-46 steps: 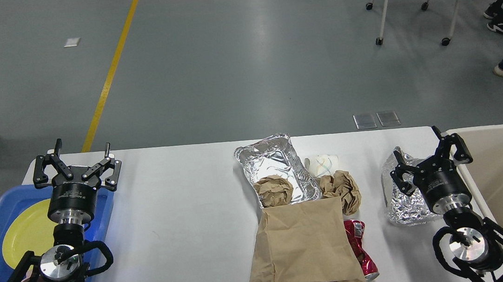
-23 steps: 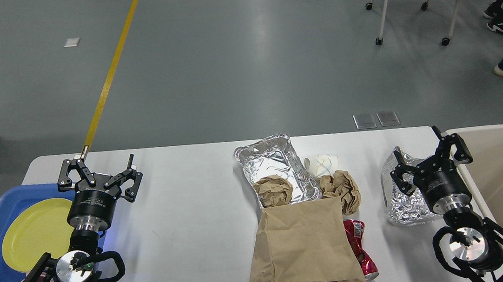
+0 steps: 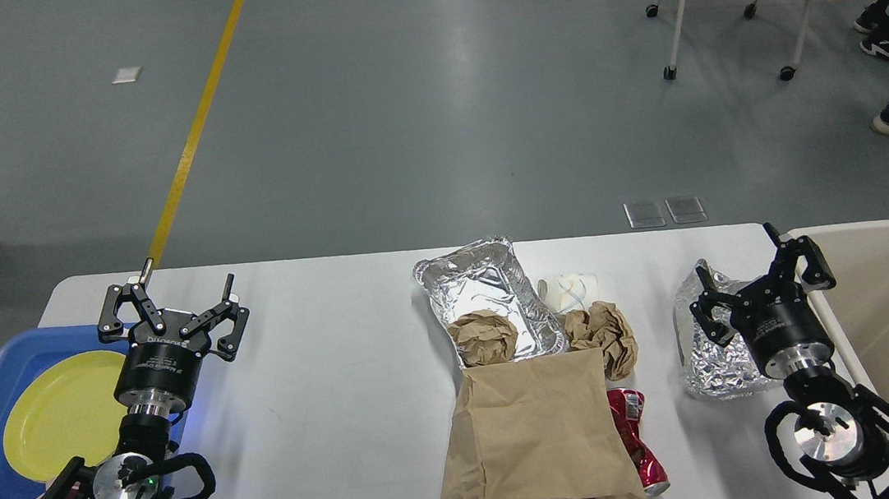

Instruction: Tidy desktop

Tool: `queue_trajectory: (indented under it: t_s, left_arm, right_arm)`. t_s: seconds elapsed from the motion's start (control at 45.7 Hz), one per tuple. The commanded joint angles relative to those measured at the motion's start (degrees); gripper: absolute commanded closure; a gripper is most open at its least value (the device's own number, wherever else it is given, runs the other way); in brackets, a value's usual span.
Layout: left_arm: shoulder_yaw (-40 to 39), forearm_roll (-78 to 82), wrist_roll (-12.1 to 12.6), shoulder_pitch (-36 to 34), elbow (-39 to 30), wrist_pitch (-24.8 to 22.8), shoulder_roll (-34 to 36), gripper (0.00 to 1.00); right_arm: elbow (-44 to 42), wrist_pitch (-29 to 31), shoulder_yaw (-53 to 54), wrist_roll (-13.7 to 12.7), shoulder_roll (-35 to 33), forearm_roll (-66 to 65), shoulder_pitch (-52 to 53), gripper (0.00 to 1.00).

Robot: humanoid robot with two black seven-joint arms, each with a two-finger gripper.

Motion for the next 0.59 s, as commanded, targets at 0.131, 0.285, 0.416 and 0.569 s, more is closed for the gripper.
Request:
queue_trajectory:
  t_s: [0.131,0.285,0.416,0.569]
  left_arm:
    - [0.09,-0.02,-0.22,0.00,0.14,-0.57,-0.16,0.04]
    - [0.09,-0.02,-0.22,0.00,0.14,-0.57,-0.16,0.04]
    - [0.09,-0.02,-0.22,0.00,0.14,-0.57,-0.16,0.04]
    - [0.09,-0.02,-0.22,0.00,0.14,-0.57,-0.16,0.04]
  right_arm:
    - [0.00,0.00,0.00,0.00,0.00,0.01,0.00,0.00]
    - [0.00,0.00,-0.09,0.00,0.00,0.01,0.00,0.00]
    - [0.00,0.00,-0.09,0.00,0.00,0.01,0.00,0.00]
    - [-0.09,0.09,-0.09,-0.70,0.00,0.36,0.35,0.00]
